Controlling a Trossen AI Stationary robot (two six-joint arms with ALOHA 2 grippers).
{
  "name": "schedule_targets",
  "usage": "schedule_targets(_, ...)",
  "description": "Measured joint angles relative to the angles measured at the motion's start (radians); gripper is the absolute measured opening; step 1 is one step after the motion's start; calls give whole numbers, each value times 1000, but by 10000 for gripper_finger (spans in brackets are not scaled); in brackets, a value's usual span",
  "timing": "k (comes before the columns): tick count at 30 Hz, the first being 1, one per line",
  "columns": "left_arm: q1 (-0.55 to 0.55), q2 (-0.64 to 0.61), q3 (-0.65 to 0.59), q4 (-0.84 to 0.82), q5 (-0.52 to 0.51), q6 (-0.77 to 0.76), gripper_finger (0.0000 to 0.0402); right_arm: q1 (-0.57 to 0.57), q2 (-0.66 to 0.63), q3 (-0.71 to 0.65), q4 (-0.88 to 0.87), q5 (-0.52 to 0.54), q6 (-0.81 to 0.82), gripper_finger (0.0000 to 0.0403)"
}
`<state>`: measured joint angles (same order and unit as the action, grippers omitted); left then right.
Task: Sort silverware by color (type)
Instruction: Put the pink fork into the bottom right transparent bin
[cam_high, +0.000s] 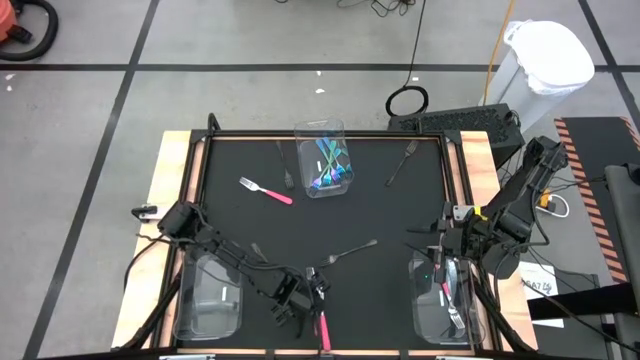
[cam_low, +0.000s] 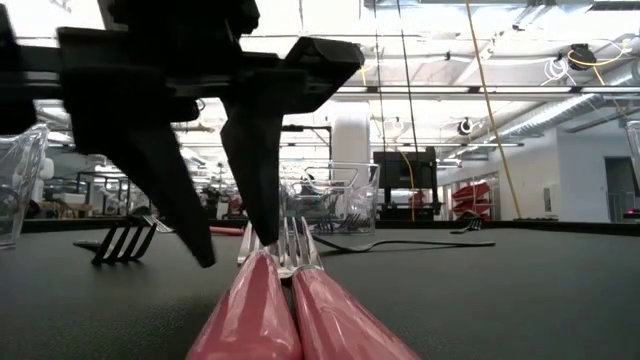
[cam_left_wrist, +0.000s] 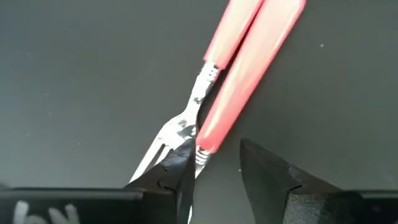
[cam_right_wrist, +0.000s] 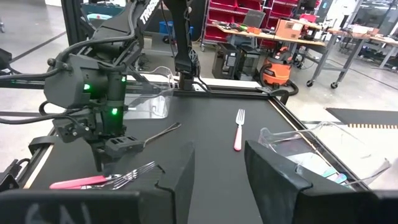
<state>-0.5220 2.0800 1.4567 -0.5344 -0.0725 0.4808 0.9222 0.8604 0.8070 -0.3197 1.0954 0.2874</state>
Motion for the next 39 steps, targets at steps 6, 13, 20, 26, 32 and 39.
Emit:
schedule_targets(6,-4,0,0,1,-28,26,183,0,0,0,0,0,0,137)
schedule_targets(13,-8,6,-1,-15,-22,51,210,0,0,0,0,0,0,137)
schedule_targets(20,-2,28,3,-60,-21,45,197,0,0,0,-3,0,6,137)
schedule_targets(26,-1,37,3,-63,-19,26,164,0,0,0,-7,-1,19,137)
schedule_targets(32,3,40,2,-61,-21,17,125,0,0,0,-7,-1,19,137)
schedule_targets(39,12,41,1,-55,-24,-18,80,0,0,0,-7,-1,19,137)
